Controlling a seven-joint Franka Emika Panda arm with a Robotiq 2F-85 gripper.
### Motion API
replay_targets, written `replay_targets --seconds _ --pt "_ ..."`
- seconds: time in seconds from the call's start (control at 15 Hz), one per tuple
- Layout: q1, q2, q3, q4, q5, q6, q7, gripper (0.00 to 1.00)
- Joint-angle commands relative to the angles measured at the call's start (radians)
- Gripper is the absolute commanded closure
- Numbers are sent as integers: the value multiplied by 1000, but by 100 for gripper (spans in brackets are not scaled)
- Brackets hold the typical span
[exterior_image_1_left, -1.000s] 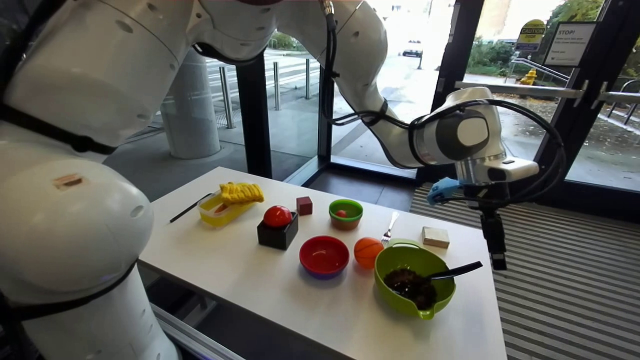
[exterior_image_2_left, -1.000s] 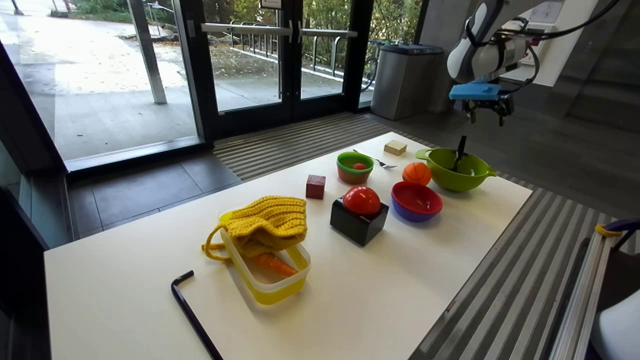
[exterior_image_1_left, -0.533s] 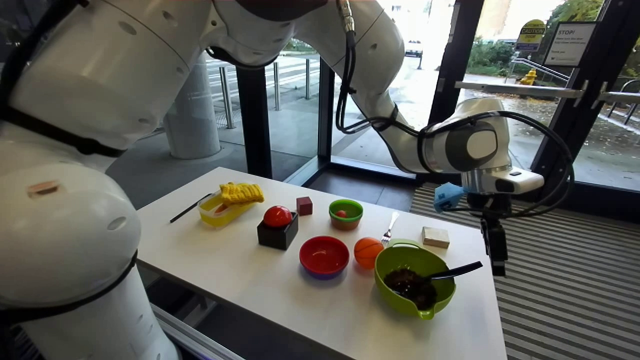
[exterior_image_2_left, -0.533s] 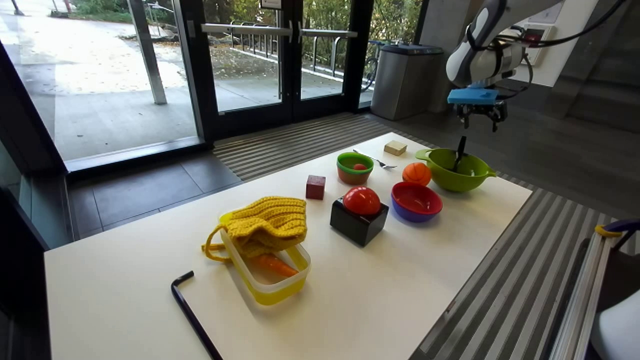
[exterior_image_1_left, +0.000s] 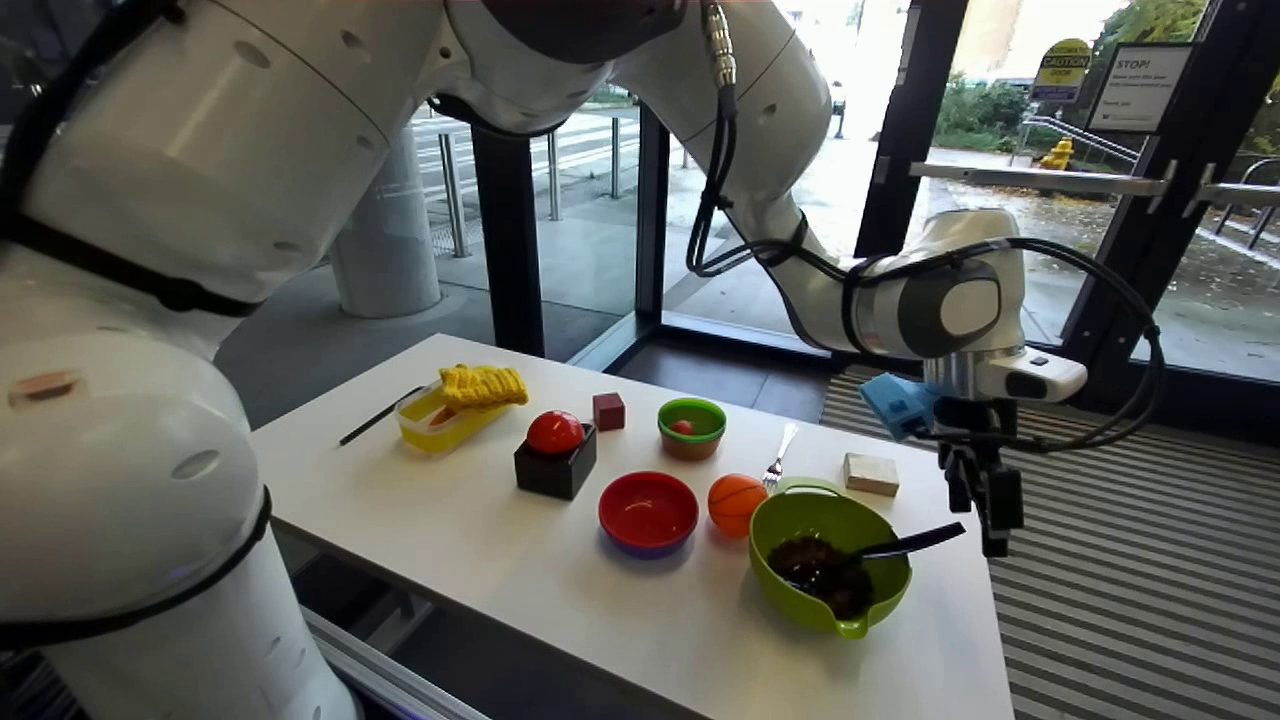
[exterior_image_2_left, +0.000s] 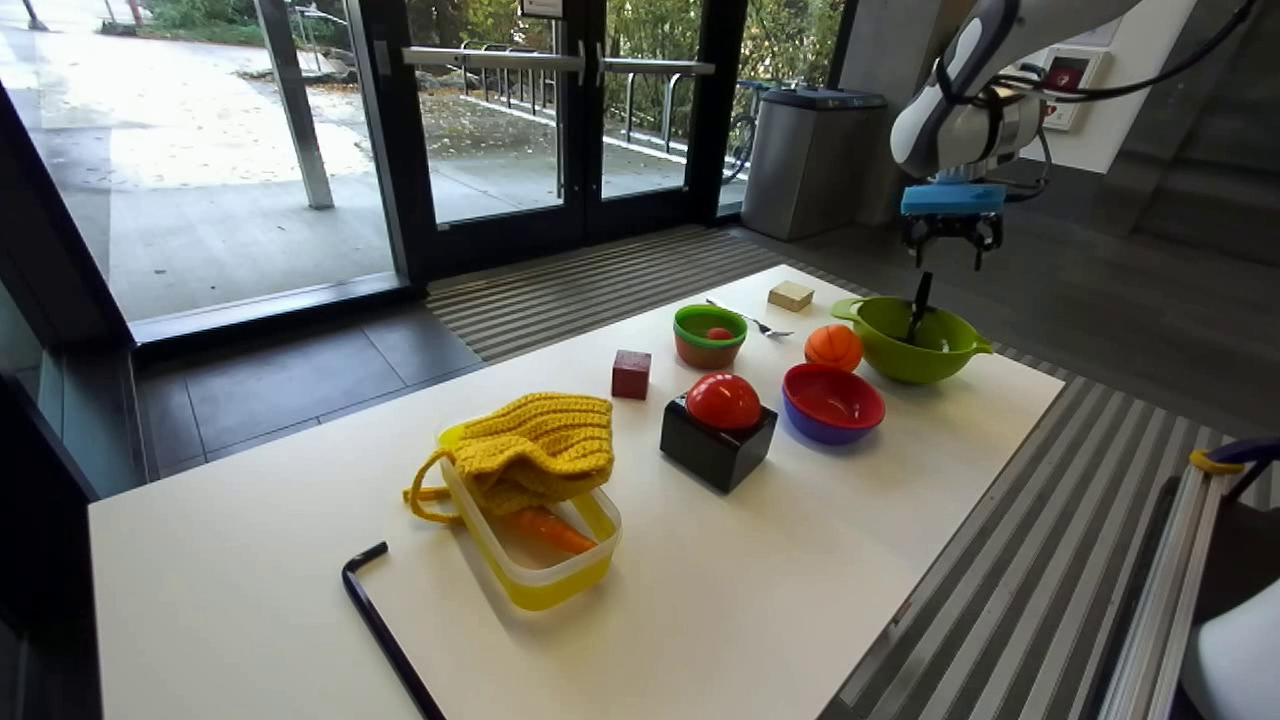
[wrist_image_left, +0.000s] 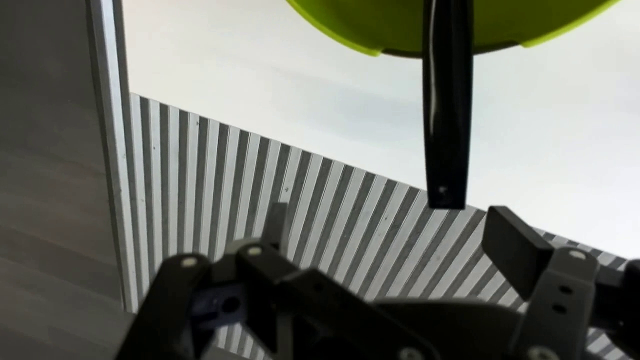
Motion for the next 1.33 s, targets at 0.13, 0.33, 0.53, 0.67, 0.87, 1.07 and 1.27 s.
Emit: replay_targets --seconds 0.13,0.33,0.53,0.67,0.87,1.07,1.27 --pt "-32 -13 50 1 -25 4 -159 0" --pt "-19 -14 51 -6 -35 11 -188 0" --pt "-11 -10 53 -11 -49 15 -196 0" --pt "-17 -3 59 -5 -49 6 -194 0" --pt "-13 9 61 -4 -42 10 -172 0" --pt "-4 18 58 -8 -38 22 -145 0" --pt "-1 30 57 -5 -33 27 -124 0"
